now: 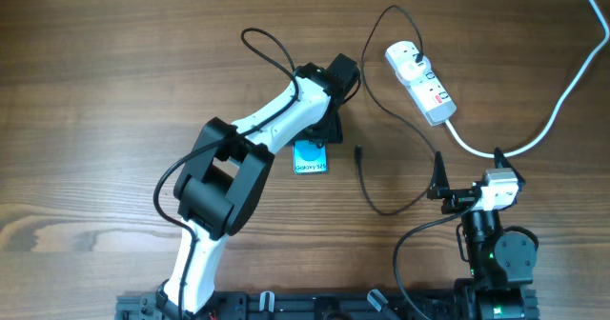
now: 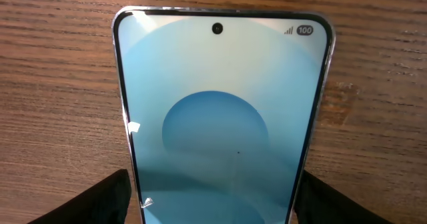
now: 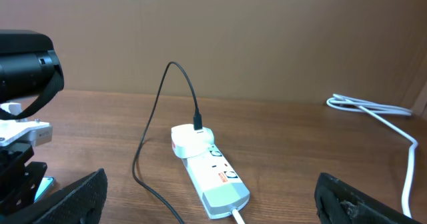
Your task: Plug charger to phone and switch on socket
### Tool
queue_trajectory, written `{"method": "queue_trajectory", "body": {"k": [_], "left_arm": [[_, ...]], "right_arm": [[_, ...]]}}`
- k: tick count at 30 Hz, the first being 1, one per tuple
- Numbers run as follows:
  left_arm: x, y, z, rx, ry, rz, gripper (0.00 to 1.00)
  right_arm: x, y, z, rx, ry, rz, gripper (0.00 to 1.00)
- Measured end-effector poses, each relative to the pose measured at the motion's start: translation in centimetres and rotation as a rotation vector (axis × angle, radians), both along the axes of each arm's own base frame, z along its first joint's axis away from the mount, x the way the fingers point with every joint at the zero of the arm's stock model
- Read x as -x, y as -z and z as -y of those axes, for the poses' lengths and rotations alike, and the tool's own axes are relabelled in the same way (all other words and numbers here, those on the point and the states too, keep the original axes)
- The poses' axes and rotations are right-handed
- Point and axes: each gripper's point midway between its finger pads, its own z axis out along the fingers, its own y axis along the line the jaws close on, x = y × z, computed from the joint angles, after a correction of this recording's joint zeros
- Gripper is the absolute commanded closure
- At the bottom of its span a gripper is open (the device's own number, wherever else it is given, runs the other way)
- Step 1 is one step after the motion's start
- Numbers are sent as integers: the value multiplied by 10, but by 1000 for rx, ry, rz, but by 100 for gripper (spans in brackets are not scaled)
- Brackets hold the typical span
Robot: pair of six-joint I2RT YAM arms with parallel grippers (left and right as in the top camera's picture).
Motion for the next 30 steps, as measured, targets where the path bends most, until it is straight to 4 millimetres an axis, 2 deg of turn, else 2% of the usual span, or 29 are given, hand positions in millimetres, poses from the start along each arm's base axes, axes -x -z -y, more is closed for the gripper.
{"method": "queue_trajectory", "body": {"k": [7,12,14,30], "left_arm": [[0,-1,-1,-9,2,5,19],[0,-1,-3,-19,3,9,4],[1,-2,-5,-29,0,8,2],[2,2,-3,77,-43,-55,5]], "right_arm": [[0,0,0,0,0,0,0],[0,0,0,0,0,0,0],[0,0,0,0,0,0,0],[0,0,0,0,0,0,0]]}}
